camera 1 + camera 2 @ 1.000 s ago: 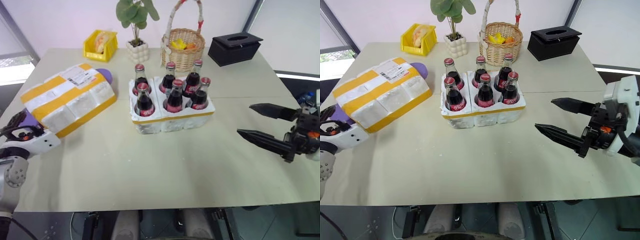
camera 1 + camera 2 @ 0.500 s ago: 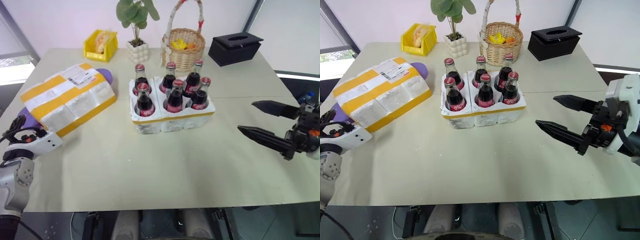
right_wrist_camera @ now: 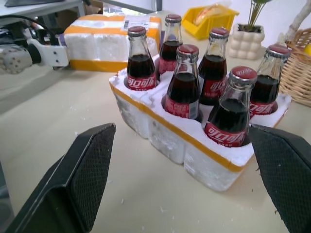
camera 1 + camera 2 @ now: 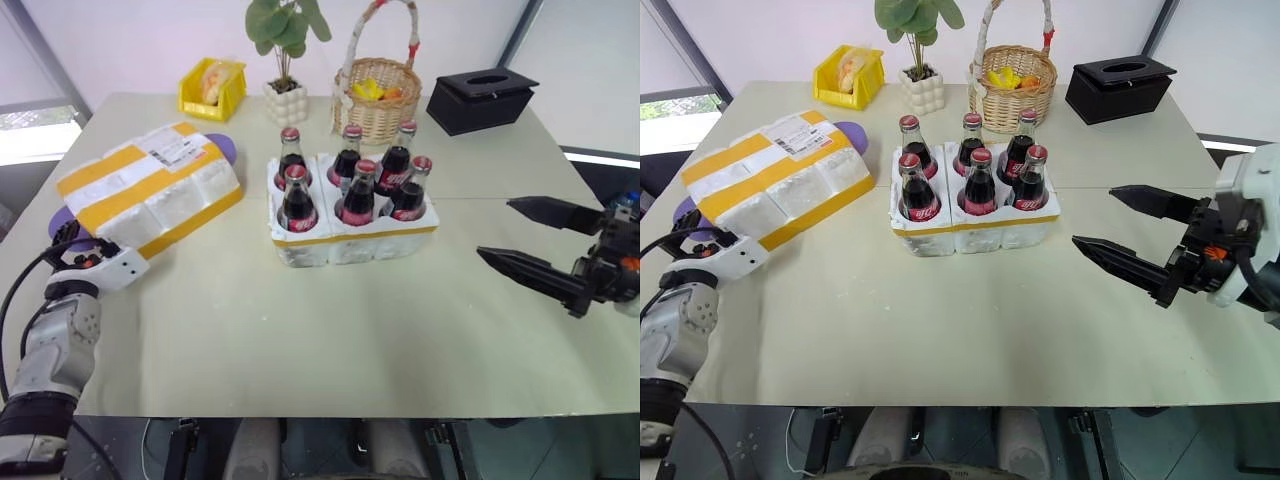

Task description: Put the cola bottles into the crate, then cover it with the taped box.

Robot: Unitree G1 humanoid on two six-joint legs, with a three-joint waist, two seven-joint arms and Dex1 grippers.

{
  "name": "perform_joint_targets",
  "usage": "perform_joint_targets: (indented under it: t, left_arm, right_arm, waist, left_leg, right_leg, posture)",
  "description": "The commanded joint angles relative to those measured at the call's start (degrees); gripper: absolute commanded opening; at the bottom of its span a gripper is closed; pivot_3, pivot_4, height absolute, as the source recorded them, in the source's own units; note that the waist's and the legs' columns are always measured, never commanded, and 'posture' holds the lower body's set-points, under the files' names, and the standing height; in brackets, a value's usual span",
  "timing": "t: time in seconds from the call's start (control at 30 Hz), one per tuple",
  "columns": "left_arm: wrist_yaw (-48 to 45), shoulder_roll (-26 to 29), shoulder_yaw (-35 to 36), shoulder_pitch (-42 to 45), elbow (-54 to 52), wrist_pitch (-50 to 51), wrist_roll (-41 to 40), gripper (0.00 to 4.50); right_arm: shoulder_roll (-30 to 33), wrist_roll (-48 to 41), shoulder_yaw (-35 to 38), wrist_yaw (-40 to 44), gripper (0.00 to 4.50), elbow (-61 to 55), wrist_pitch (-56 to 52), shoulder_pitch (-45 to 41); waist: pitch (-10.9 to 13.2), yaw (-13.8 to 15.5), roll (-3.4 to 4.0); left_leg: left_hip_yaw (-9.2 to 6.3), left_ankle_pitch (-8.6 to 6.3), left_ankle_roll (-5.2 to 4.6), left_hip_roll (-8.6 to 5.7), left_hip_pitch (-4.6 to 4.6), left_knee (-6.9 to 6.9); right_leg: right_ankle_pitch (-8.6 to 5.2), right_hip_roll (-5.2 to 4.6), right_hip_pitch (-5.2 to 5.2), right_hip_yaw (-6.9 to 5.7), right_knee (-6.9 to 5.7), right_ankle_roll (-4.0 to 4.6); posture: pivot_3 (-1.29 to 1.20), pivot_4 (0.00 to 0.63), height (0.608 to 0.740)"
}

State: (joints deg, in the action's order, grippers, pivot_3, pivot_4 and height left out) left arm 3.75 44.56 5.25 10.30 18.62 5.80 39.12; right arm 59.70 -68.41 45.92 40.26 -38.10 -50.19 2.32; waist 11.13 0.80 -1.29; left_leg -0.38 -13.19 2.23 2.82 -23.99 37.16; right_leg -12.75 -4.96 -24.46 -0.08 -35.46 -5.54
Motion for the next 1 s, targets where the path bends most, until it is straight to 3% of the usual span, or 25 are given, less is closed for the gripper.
perform_joint_targets:
  t: [0.03,0.37,0.47,0.67,1.0]
  left_arm:
    - [1.9,1.4,0.0,3.1,3.2,-0.5,-1.0,4.50]
    - [4.0,2.5,-3.8,12.2,13.1,-2.7,-1.5,4.50]
    - [4.5,2.6,-4.6,13.5,14.9,-3.9,-2.0,3.69]
    - [5.2,2.7,-4.9,14.1,15.9,-3.7,-2.9,0.82]
    - [4.2,5.5,-4.2,14.8,14.9,-4.4,-4.8,0.82]
  right_arm:
    - [0.2,-1.6,2.2,-0.7,4.43,-2.0,0.8,0.1]
    - [0.3,-3.3,2.3,-1.9,4.43,-2.9,1.2,0.7]
    - [0.1,-3.4,2.2,-2.0,4.50,-2.9,1.3,0.8]
    - [-0.1,-3.1,1.8,-1.9,4.50,-3.0,1.9,1.1]
    - [0.6,-2.0,0.6,-1.0,4.50,-1.8,2.3,0.4]
  waist:
    - [0.0,0.0,0.00]
    - [0.0,0.0,-0.03]
    - [0.0,0.0,-0.04]
    - [0.0,0.0,-0.04]
    - [0.0,-0.1,-0.05]
  left_leg:
    - [0.00,0.00,0.00,0.00,0.01,0.00]
    - [0.00,0.00,0.00,0.00,0.01,0.01]
    - [0.00,0.00,0.00,0.00,0.01,0.01]
    - [0.00,0.00,0.00,0.00,0.01,0.00]
    - [0.00,0.01,0.00,0.00,0.02,0.01]
  right_leg:
    - [0.00,0.00,0.01,0.00,-0.01,0.00]
    - [0.01,0.01,0.02,0.00,-0.03,-0.02]
    - [0.01,0.01,0.02,0.00,-0.03,-0.03]
    - [0.02,0.02,0.01,0.00,-0.03,-0.03]
    - [0.02,0.02,0.01,0.00,-0.06,-0.04]
  posture:
    - [0.00,0.150,0.740]
    - [0.00,0.150,0.740]
    - [0.00,0.150,0.740]
    - [0.00,0.150,0.740]
    - [0.00,0.150,0.740]
